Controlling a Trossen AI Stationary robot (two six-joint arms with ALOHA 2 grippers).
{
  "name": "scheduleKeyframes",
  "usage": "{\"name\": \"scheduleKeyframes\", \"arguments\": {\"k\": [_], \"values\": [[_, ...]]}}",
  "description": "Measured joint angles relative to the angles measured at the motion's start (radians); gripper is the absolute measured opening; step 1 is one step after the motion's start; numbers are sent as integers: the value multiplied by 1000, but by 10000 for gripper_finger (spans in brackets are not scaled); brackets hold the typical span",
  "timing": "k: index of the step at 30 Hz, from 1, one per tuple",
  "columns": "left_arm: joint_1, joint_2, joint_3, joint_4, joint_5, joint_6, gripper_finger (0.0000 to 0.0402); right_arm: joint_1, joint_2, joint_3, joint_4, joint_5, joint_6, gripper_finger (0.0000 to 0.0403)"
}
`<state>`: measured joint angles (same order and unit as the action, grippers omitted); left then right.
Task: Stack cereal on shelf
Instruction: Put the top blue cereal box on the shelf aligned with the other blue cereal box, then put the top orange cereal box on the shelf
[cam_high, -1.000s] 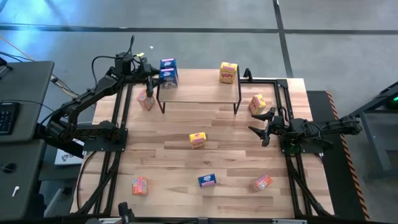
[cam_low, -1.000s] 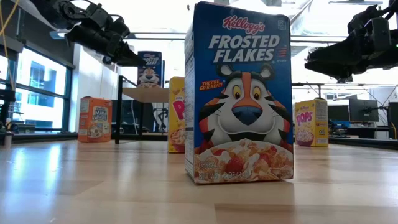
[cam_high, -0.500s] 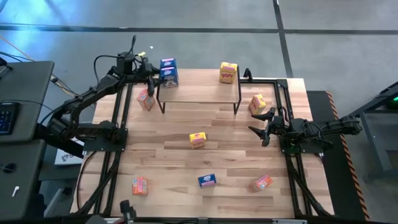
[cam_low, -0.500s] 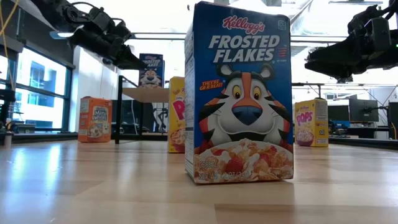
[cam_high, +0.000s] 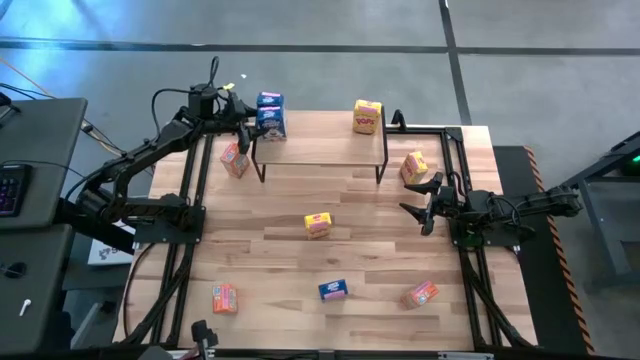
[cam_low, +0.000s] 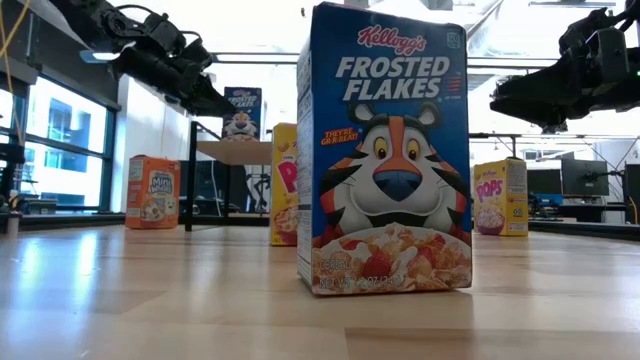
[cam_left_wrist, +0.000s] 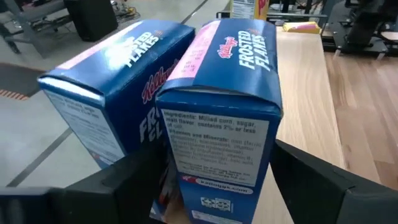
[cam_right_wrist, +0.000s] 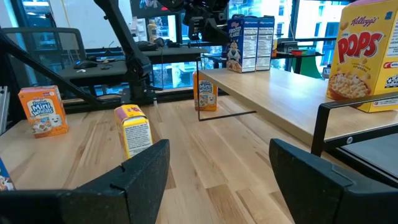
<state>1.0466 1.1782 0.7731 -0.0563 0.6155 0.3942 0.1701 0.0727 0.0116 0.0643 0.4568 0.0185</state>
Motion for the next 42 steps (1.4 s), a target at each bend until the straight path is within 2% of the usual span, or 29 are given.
{"name": "scheduleKeyframes", "arguments": {"k": [18, 28, 36, 42], "values": [[-2, -123, 0, -89, -43, -57, 286, 0, 0, 0, 0, 0, 0, 268], [-4, -312, 1, -162, -296, -142, 286, 0, 0, 0, 0, 0, 0, 268], [-82, -444, 1, -391, -497, -264, 286, 0, 0, 0, 0, 0, 0, 268], [-152, -479, 7, -540, -636, -377, 286, 0, 0, 0, 0, 0, 0, 268]]}}
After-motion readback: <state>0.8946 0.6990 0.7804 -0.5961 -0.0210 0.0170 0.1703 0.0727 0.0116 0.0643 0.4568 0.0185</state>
